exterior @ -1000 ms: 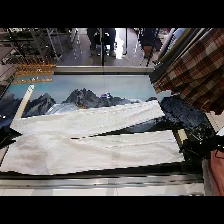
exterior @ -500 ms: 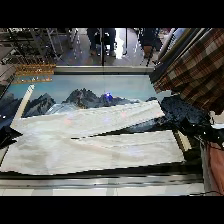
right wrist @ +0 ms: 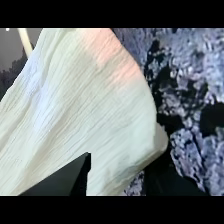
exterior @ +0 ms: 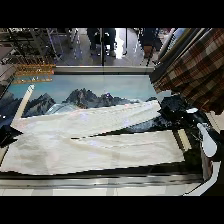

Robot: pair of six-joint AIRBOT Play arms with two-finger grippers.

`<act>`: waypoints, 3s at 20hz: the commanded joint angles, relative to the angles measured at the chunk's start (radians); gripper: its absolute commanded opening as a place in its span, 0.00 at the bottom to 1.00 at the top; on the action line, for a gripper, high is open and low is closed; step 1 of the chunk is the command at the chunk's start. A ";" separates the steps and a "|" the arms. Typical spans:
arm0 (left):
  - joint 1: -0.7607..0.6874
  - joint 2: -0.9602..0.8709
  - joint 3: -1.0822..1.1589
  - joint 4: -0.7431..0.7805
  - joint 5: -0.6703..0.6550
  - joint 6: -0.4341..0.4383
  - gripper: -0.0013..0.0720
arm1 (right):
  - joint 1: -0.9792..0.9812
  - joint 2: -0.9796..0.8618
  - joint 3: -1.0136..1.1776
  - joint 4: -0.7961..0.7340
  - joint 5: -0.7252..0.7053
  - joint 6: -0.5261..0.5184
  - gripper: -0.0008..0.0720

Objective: Fold the clothes and pants, and hang the long-sleeved shirts on hangers.

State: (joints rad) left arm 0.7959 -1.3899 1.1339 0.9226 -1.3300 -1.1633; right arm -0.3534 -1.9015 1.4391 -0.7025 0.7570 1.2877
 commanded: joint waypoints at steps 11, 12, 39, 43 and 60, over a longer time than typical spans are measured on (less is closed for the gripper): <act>0.063 0.076 0.000 0.569 -0.013 -0.293 0.80 | 0.015 0.179 0.068 -0.918 0.495 0.340 0.03; 0.073 0.076 -0.003 0.568 -0.013 -0.292 0.82 | 0.008 0.196 0.068 -0.908 0.521 0.328 0.04; 0.274 0.087 -0.327 0.186 0.269 -0.198 0.86 | -0.602 0.784 -0.841 -0.360 0.509 -0.090 0.71; 0.272 0.086 -0.327 0.183 0.270 -0.198 0.70 | -0.601 0.777 -0.841 -0.400 0.402 -0.109 0.69; 0.279 0.045 -0.293 0.108 0.188 -0.144 0.03 | -0.476 0.721 -0.839 -0.248 0.362 -0.213 0.03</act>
State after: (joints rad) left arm 1.0698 -1.3548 0.8177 1.0355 -1.0916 -1.3380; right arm -0.8398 -1.2179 0.5934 -0.9878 1.0714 1.0931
